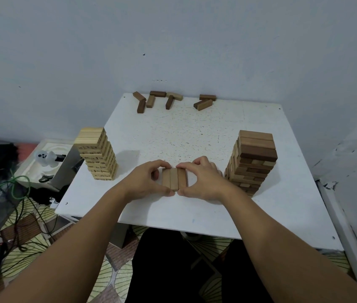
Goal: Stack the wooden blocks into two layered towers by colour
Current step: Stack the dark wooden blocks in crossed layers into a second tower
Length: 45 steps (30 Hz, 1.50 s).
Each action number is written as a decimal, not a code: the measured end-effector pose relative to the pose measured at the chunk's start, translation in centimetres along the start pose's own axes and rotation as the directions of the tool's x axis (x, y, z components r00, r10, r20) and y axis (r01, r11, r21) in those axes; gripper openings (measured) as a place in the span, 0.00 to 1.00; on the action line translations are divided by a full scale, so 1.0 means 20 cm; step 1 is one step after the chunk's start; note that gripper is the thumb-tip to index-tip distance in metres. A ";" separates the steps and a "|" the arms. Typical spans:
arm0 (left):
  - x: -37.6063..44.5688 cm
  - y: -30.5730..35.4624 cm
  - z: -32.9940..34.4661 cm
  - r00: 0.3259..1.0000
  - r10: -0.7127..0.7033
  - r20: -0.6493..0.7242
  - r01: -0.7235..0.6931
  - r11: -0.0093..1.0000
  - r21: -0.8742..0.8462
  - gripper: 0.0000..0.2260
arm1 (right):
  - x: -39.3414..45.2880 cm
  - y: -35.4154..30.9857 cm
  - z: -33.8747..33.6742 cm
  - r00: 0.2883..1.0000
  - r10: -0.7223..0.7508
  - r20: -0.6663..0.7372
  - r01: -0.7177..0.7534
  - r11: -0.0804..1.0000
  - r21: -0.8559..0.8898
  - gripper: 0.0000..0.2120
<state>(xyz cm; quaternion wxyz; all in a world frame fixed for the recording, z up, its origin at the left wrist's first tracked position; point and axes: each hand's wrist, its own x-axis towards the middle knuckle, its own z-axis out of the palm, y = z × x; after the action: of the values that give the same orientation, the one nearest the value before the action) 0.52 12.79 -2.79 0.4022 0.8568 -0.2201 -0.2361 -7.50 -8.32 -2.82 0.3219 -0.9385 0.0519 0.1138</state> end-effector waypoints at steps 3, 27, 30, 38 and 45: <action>-0.01 0.00 -0.02 1.000 0.003 -0.004 -0.004 1.000 -0.015 0.27 | 0.00 -0.03 0.01 1.000 -0.003 -0.025 0.003 1.000 0.009 0.33; -0.01 0.73 -0.36 0.948 0.282 -0.147 -0.273 0.959 0.079 0.27 | -0.18 -0.34 -0.75 0.919 -0.217 -0.330 0.110 0.944 -0.312 0.34; 0.01 0.85 -0.28 0.946 0.308 -0.098 -0.297 0.948 0.114 0.27 | -0.28 -0.25 -0.84 0.929 -0.188 -0.318 0.092 0.952 -0.292 0.34; 0.09 1.04 -0.01 0.941 0.339 0.017 -0.338 0.932 0.133 0.27 | -0.48 0.05 -0.95 0.959 -0.050 -0.280 0.013 0.991 -0.134 0.30; 0.14 1.06 0.09 0.960 0.263 0.092 -0.271 0.958 0.090 0.26 | -0.50 0.18 -0.93 0.965 0.011 -0.264 -0.021 0.999 -0.036 0.29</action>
<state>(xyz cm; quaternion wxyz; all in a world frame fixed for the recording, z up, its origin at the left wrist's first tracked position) -2.36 -2.14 12.47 0.3772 0.8285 -0.3614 -0.2019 -14.39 -22.26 11.73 0.2931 -0.9509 0.0994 -0.0083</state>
